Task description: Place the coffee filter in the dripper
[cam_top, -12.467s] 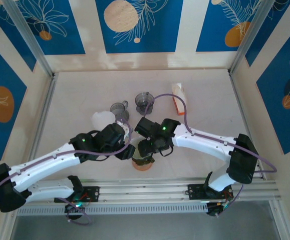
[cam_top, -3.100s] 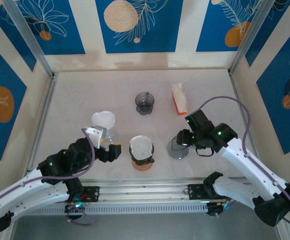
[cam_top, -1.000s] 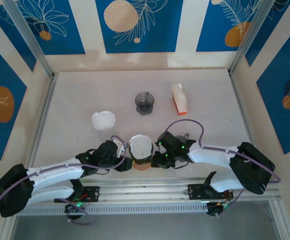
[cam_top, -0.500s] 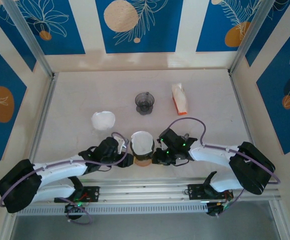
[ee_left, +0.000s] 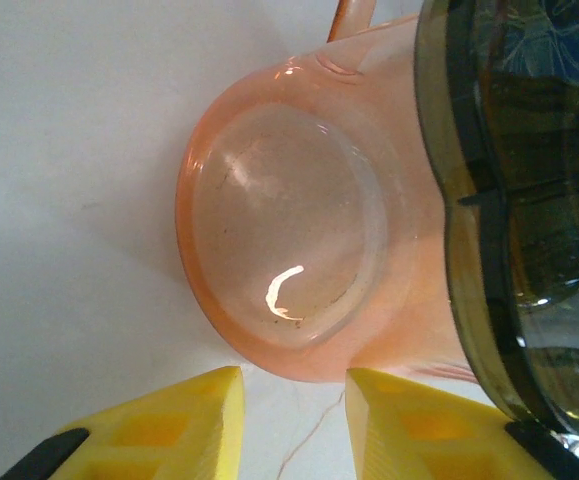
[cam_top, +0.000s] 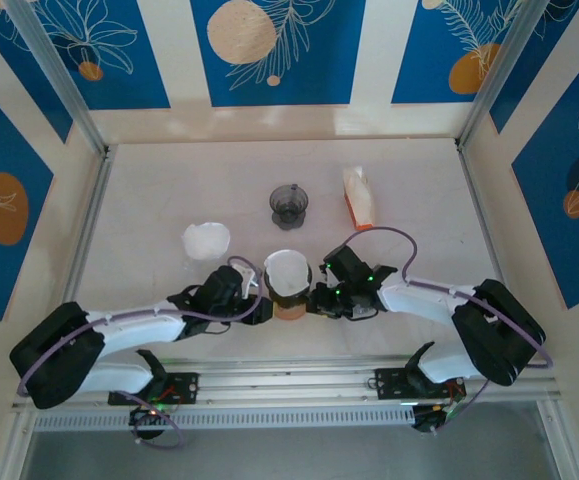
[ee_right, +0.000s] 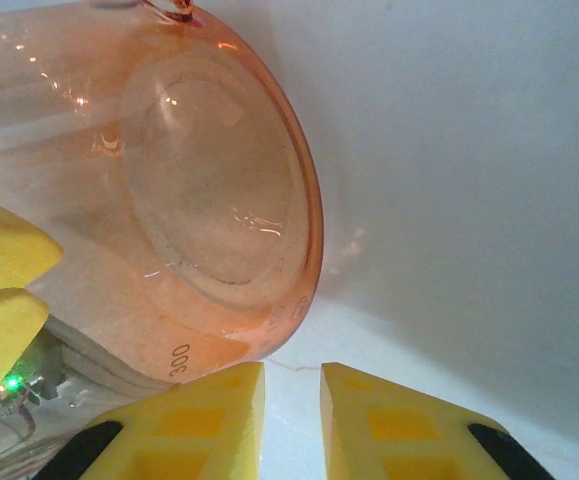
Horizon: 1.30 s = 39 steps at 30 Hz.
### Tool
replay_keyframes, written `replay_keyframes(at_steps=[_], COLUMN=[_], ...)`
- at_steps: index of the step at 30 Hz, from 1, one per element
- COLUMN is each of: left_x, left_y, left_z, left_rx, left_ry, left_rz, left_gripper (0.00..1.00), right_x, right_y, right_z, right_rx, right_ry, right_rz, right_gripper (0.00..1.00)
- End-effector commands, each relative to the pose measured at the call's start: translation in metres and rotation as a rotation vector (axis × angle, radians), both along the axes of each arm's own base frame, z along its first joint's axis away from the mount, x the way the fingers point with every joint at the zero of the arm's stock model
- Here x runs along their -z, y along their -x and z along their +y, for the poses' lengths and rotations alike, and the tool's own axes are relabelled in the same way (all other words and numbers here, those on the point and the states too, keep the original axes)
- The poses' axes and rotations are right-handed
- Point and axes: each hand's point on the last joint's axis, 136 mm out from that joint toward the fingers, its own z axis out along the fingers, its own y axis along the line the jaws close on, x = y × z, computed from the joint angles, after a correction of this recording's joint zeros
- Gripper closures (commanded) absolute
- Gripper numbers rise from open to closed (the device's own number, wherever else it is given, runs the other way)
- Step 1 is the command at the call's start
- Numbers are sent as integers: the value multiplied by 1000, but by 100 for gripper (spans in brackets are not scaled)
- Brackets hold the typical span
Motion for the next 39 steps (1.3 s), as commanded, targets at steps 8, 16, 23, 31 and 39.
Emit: replay_keyframes(at_steps=[8,16,23,31,39], left_x=[-14,-19,-19,-22,-34], left_y=[-29,-29,-23,-15,-6], left_z=[-15,-8,-1,5,15], left_rx=[-58,-84,-100,-112,-130], left_ry=[43,17,12,6,20], left_rz=[-55,-51,-22,-2,5], left_gripper=[67,64,61,61,60], right_x=[-13,-8,-6,-3,1], right_y=[-21,-21,-17,-10,-2], right_z=[11,6,-1,-5,-6], right_rx=[-10,16,41,51,58], right_ry=[-41,-10,20,37,51], right_rz=[-55,-63,-67,-65,-54], right_gripper=[76,76,73,72,72])
